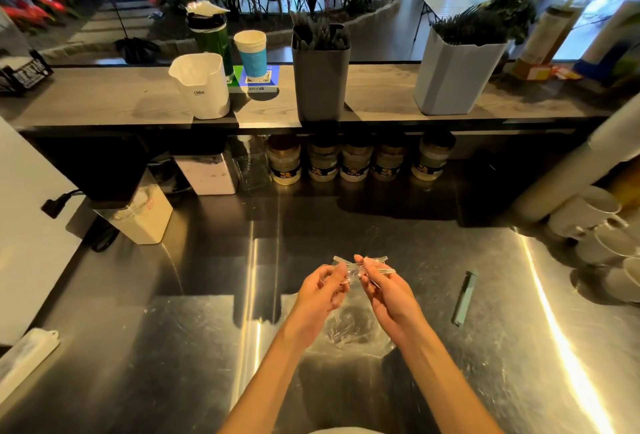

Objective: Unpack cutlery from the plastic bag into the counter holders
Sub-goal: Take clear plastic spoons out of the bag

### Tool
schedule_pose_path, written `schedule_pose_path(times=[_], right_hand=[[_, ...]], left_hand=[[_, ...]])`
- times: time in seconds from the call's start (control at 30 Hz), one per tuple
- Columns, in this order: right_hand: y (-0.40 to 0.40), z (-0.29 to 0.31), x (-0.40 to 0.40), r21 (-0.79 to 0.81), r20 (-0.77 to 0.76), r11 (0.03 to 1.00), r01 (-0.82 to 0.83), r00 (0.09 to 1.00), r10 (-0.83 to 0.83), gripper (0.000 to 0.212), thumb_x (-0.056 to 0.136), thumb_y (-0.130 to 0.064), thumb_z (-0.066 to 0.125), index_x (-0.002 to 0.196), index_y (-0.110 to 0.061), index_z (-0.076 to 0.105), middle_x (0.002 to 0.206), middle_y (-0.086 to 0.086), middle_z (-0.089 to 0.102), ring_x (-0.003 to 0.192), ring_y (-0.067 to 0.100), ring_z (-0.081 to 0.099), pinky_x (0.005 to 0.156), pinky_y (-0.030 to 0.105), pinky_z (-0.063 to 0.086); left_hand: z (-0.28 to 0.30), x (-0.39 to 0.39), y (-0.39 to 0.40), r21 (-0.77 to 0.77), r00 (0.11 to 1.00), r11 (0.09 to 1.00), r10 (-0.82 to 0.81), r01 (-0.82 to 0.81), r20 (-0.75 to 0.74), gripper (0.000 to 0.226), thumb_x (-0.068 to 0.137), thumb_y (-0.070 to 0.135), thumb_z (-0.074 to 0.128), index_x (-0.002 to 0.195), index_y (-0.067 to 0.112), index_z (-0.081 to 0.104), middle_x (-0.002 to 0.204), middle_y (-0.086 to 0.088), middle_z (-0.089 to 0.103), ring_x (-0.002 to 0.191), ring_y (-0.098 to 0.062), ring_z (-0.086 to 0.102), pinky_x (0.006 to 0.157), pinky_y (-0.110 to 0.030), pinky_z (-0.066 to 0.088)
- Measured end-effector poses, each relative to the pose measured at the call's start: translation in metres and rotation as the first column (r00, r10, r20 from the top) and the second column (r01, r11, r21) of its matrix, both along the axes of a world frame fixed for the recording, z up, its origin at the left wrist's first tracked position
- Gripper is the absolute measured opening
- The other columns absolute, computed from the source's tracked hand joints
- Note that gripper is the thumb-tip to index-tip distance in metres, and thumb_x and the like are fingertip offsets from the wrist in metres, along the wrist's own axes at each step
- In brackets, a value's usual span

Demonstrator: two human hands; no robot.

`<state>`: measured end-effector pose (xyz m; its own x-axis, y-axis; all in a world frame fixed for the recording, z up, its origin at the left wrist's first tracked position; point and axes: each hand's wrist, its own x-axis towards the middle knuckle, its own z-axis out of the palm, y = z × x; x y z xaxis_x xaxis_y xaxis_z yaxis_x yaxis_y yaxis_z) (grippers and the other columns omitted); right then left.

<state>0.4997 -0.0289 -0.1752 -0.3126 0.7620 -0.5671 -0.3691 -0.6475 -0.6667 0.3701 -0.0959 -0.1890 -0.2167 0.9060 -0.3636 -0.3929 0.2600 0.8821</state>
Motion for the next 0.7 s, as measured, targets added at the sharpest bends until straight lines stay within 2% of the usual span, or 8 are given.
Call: schedule_pose_path(times=[0.17,0.3,0.37,0.43,0.5,0.57,0.63,0.7], right_hand=[[-0.011,0.005,-0.009,0.068,0.049,0.996,0.056,0.997,-0.059,0.016,0.096,-0.013,0.065,0.109,-0.006,0.072,0.102,0.007,0.077,0.078,0.008,0.073,0.063,0.017,0.056],[-0.024,0.001,-0.018,0.154,0.102,0.985,0.080,0.990,-0.096,0.026,0.095,-0.018,0.068,0.116,-0.003,0.066,0.106,0.009,0.077,0.099,0.018,0.074,0.079,0.025,0.057],[-0.027,0.001,-0.021,0.150,0.079,0.985,0.086,0.992,-0.099,0.027,0.095,-0.016,0.067,0.117,-0.001,0.066,0.107,0.009,0.077,0.102,0.019,0.074,0.082,0.027,0.058],[-0.027,0.002,-0.021,0.140,0.068,0.985,0.102,0.991,-0.112,0.027,0.093,-0.015,0.069,0.117,-0.002,0.066,0.108,0.010,0.076,0.100,0.019,0.074,0.080,0.025,0.058],[-0.025,0.001,-0.019,0.149,0.081,0.983,0.106,0.990,-0.119,0.027,0.093,-0.014,0.070,0.116,-0.002,0.066,0.111,0.011,0.075,0.100,0.018,0.074,0.080,0.025,0.057],[-0.024,0.000,-0.016,0.162,0.095,0.982,0.094,0.989,-0.110,0.025,0.095,-0.013,0.067,0.117,-0.001,0.066,0.112,0.010,0.075,0.101,0.017,0.074,0.079,0.023,0.057],[-0.024,-0.001,-0.014,0.177,0.095,0.981,0.086,0.990,-0.103,0.023,0.097,-0.013,0.064,0.117,-0.001,0.065,0.110,0.008,0.076,0.103,0.017,0.074,0.076,0.021,0.058],[-0.025,-0.003,-0.012,0.195,0.098,0.977,0.083,0.990,-0.103,0.022,0.098,-0.013,0.063,0.116,-0.001,0.064,0.109,0.006,0.077,0.106,0.019,0.073,0.080,0.023,0.059]], left_hand=[[-0.005,0.002,-0.001,0.021,0.999,0.999,0.040,-0.040,-0.001,0.032,0.093,0.035,0.063,0.111,0.008,0.066,0.078,-0.002,0.059,0.066,-0.007,0.048,0.063,-0.022,0.041],[-0.006,0.008,0.000,0.026,0.996,0.999,0.045,-0.043,-0.080,0.025,0.094,0.032,0.065,0.109,0.014,0.070,0.081,-0.006,0.065,0.074,-0.012,0.055,0.072,-0.028,0.048],[-0.008,0.009,0.000,0.010,0.994,0.995,0.097,-0.096,-0.057,0.023,0.095,0.027,0.064,0.111,0.011,0.070,0.094,-0.018,0.069,0.086,-0.019,0.062,0.082,-0.034,0.052],[-0.008,0.009,0.000,-0.011,0.992,0.992,0.128,-0.128,0.022,0.025,0.097,0.024,0.062,0.115,0.007,0.068,0.109,-0.023,0.068,0.100,-0.025,0.064,0.098,-0.041,0.051],[-0.008,0.007,-0.001,-0.038,0.986,0.988,0.152,-0.149,0.074,0.029,0.098,0.025,0.061,0.116,0.004,0.066,0.106,-0.020,0.067,0.103,-0.026,0.062,0.103,-0.043,0.048],[-0.008,0.006,0.000,-0.065,0.978,0.982,0.183,-0.177,0.100,0.031,0.098,0.027,0.059,0.116,0.002,0.065,0.100,-0.014,0.065,0.101,-0.025,0.059,0.100,-0.039,0.048],[-0.010,0.003,0.002,-0.089,0.965,0.974,0.219,-0.208,0.142,0.031,0.101,0.028,0.056,0.116,0.002,0.064,0.101,-0.019,0.065,0.096,-0.026,0.059,0.096,-0.039,0.048],[-0.014,-0.001,0.004,-0.107,0.939,0.960,0.277,-0.260,0.205,0.032,0.103,0.028,0.053,0.117,0.000,0.061,0.098,-0.021,0.064,0.082,-0.020,0.058,0.083,-0.032,0.049]])
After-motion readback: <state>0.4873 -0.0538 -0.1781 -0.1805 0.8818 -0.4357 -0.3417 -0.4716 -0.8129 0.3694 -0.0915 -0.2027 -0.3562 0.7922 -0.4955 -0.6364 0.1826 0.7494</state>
